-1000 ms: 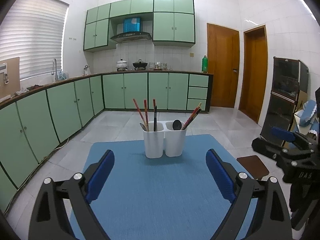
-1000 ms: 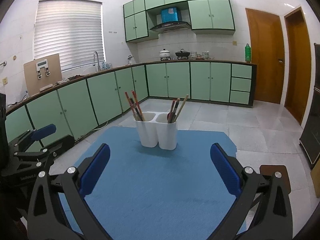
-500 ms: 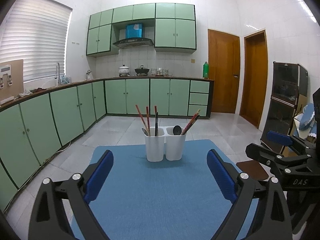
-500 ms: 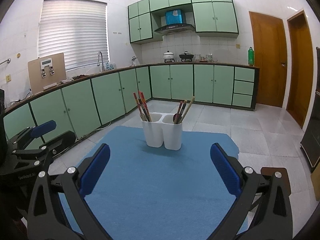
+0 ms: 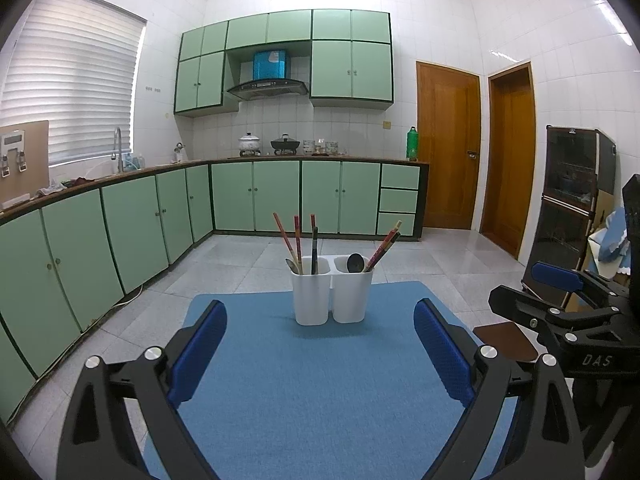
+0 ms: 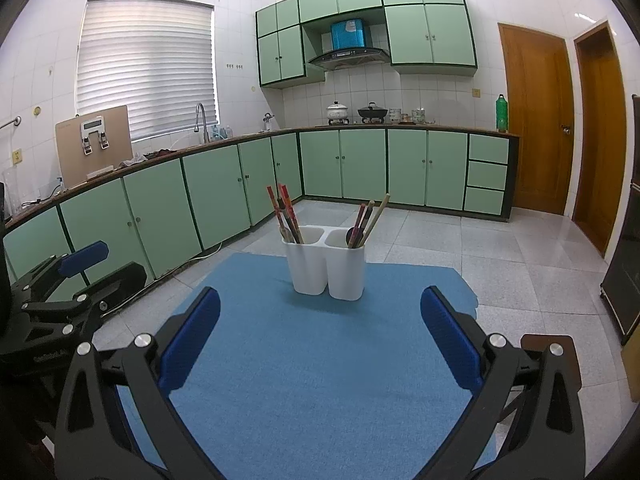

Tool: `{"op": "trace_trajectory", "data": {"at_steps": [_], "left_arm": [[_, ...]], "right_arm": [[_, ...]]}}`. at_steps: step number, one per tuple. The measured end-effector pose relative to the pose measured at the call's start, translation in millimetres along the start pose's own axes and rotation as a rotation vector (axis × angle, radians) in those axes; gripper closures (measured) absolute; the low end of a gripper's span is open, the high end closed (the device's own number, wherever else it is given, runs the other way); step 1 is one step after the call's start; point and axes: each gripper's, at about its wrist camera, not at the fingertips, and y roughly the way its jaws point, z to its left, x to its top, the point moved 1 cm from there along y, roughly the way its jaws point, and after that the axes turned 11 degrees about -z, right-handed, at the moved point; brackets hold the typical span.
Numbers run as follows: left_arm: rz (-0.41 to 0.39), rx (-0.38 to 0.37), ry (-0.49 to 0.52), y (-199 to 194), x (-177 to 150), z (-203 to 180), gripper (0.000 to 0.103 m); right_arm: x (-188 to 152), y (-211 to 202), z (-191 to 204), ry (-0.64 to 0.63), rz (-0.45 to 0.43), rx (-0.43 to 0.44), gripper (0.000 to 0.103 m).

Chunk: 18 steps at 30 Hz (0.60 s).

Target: Organize utensils

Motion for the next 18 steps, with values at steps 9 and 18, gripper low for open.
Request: {"op": "trace_trajectory", "data": {"at_steps": [9,18], "left_arm": [[0.000,0.001,0.000,0.0,-0.3,0.1,0.010],[0.000,0.002,0.000,-0.7,-1.0,-0.5,0.010]], "right_arm": [[0.6,-0.2,-0.1,-0.002,0.000,-0.002,0.006],[0.6,-0.2,-0.1,-0.001,0.000,-0.001,0.006]]}}
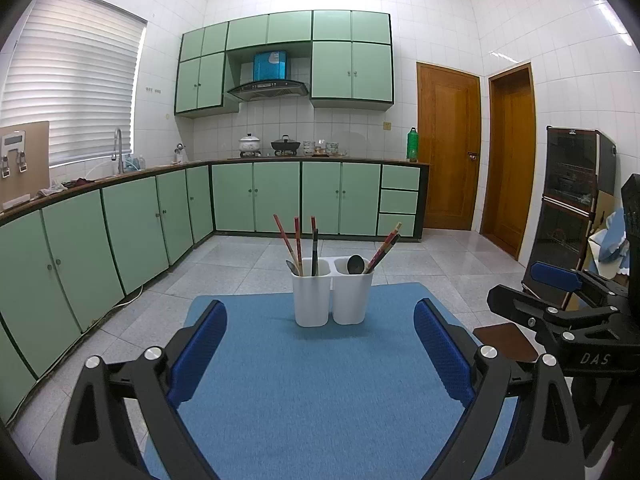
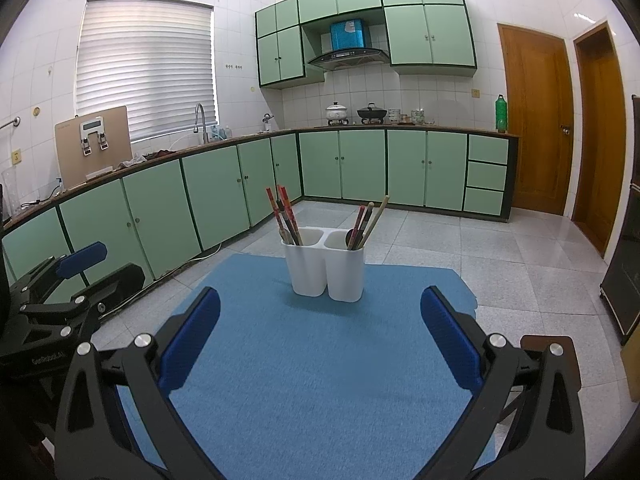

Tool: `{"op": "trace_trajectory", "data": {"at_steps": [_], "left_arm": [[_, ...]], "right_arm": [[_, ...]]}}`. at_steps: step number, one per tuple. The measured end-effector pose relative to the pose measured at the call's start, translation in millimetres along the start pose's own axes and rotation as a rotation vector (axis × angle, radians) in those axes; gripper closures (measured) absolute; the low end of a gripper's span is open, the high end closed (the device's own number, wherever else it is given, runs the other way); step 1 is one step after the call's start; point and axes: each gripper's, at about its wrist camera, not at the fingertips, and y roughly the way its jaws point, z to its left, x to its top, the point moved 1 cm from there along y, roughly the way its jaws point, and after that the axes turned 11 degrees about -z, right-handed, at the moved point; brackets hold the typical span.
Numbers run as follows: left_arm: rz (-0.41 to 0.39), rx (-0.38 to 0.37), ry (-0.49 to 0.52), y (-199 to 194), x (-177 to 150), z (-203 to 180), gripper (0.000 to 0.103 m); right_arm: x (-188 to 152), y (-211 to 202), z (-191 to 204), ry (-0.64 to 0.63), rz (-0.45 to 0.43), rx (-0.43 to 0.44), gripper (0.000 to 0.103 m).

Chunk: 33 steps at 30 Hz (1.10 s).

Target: Organize utensils

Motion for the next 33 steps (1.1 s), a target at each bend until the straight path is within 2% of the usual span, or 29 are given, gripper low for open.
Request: {"op": "trace_trajectory", "data": {"at_steps": [33], "left_arm": [[0.002,0.001,0.000,-1.9,1.7,2.8,0.010]], "right_arm": [[2.9,1.6,0.8,0.003,0.005,0.001,0.006]]}}
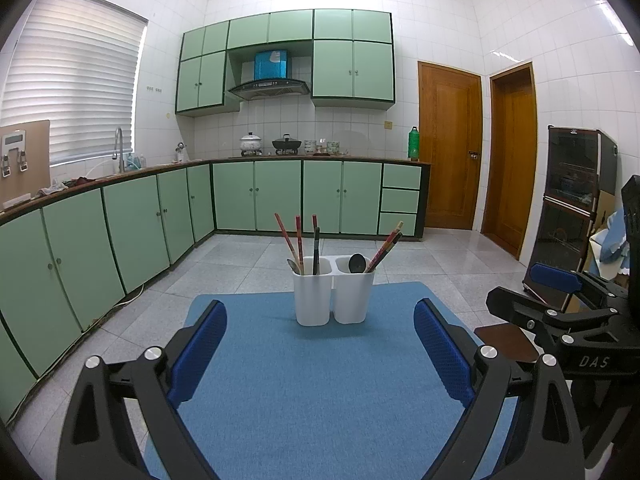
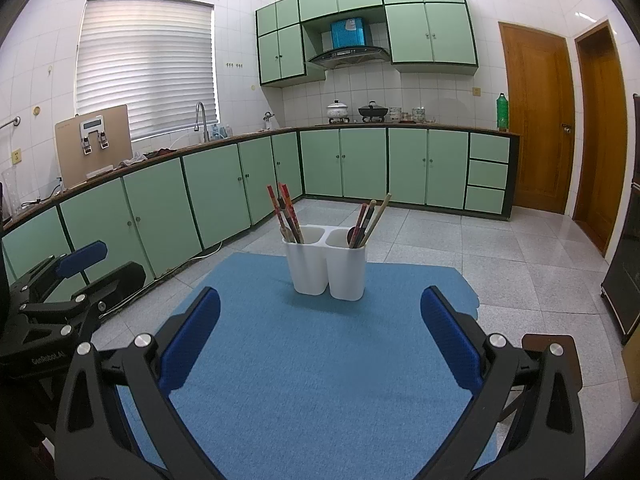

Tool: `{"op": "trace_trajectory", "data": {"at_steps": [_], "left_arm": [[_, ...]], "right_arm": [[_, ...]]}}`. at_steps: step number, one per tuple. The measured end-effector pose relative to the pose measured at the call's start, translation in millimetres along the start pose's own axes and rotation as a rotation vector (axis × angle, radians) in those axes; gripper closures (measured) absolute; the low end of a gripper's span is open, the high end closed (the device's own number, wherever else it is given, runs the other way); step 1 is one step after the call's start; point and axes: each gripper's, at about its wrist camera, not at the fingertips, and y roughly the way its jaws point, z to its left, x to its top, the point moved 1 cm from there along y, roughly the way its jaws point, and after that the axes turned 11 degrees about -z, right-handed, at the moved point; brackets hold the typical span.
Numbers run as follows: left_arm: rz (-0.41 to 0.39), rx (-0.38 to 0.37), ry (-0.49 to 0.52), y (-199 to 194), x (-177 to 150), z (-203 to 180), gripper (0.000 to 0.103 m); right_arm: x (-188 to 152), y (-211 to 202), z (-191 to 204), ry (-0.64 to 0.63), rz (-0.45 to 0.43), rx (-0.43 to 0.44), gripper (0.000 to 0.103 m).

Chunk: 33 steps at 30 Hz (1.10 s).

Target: Organize utensils

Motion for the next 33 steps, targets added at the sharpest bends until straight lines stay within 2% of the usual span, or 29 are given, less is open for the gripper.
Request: {"op": "trace_trajectory", "data": {"at_steps": [33], "left_arm": [[0.003,0.002,-0.003,-0.5,-1.7,1.3,0.010]], "right_arm": [[-1.7,0.1,2.1,0.000,0.005,0.001,0.006]]}}
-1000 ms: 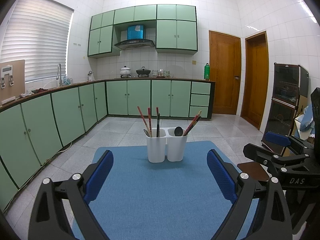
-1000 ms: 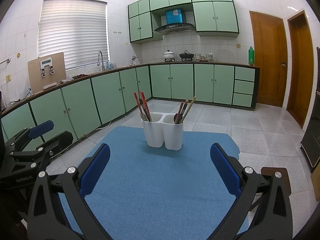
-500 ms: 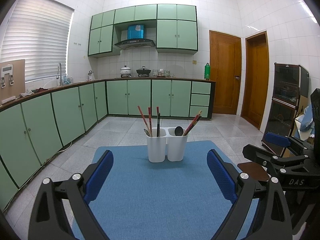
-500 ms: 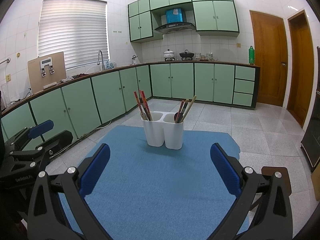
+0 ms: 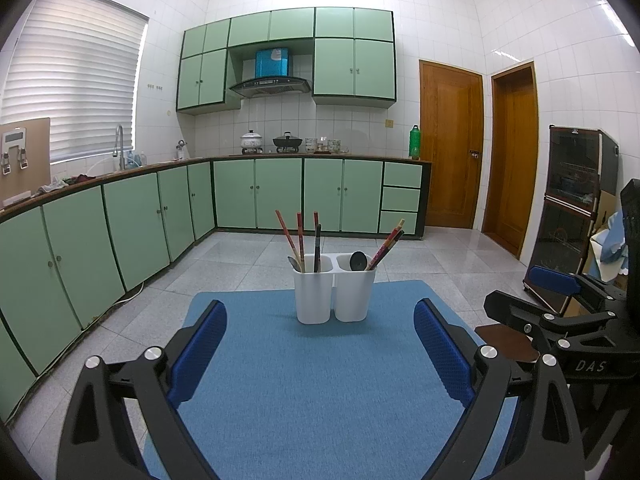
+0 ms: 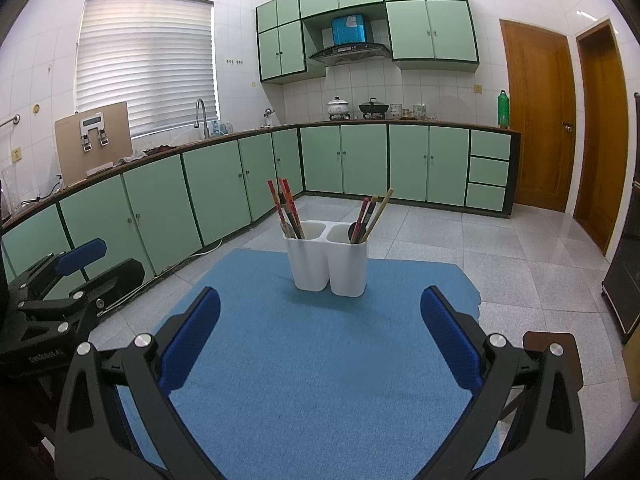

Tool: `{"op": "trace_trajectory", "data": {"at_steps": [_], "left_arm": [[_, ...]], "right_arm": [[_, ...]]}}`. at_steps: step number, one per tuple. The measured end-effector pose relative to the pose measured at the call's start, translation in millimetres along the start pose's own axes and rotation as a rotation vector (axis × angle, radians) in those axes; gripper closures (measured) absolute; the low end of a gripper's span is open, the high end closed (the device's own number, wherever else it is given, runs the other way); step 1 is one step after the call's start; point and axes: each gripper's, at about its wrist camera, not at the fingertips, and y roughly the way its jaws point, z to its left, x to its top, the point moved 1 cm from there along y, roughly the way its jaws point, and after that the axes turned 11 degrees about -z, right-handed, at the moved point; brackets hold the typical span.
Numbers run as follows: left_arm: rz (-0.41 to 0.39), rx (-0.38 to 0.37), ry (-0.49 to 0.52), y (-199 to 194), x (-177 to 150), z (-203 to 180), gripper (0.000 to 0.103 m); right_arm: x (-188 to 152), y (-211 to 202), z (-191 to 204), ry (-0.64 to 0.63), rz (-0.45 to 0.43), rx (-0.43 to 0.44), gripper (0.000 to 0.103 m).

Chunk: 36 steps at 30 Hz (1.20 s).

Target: Organize utensils

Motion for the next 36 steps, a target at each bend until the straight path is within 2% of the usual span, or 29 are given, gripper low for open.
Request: {"op": "trace_trajectory", "data": {"at_steps": [36], "left_arm": [[0.011,0.003,-0.011,0.3,-1.9,-4.8,0.010]], "right_arm": [[-6.8,0.9,-2.9,0.001,0.009,-0.002,0.006]]}}
